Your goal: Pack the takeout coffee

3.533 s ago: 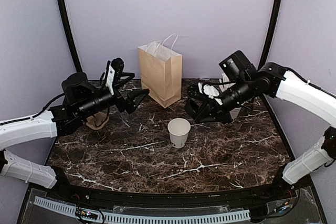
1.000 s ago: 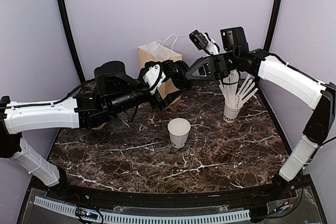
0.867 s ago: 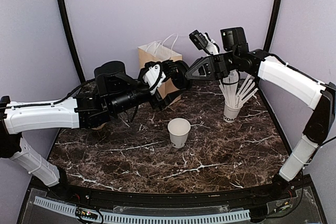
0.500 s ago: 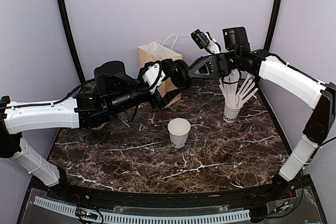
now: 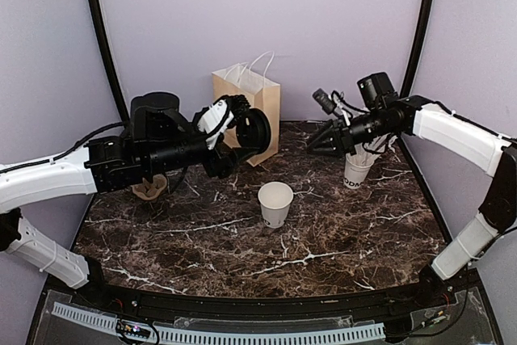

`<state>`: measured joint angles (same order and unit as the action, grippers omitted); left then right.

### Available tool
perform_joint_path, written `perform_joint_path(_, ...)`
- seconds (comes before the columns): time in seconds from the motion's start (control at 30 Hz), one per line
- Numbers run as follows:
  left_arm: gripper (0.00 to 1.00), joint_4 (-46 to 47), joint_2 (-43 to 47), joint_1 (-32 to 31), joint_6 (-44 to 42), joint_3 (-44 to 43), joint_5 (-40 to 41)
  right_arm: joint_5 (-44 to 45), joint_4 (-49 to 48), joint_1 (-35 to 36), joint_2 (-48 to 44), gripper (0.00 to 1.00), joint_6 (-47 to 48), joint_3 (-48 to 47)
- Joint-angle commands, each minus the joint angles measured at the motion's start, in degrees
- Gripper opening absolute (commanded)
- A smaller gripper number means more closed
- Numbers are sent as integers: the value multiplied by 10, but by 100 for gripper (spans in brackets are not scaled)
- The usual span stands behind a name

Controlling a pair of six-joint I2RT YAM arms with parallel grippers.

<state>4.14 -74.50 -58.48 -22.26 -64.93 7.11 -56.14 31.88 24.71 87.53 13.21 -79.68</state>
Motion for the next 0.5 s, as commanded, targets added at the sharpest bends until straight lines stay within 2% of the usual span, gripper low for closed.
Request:
perform_joint_path(0.0, 73, -155, 23, 10, 59, -38, -7, 196, 83, 38, -7, 45, 214, 80)
perform_joint_path(0.17, 73, -236, 30, 26, 93, -53, -15, 273, 42, 72, -6, 51, 290, 139)
perform_joint_path(0.3, 73, -221, 62, 35, 112, -34, -27, 324, 27, 102, 42, 52, 316, 136)
perform_joint_path(0.47, 73, -213, 81, 46, 133, -28, -13, 340, -5, 114, 99, 53, 337, 122)
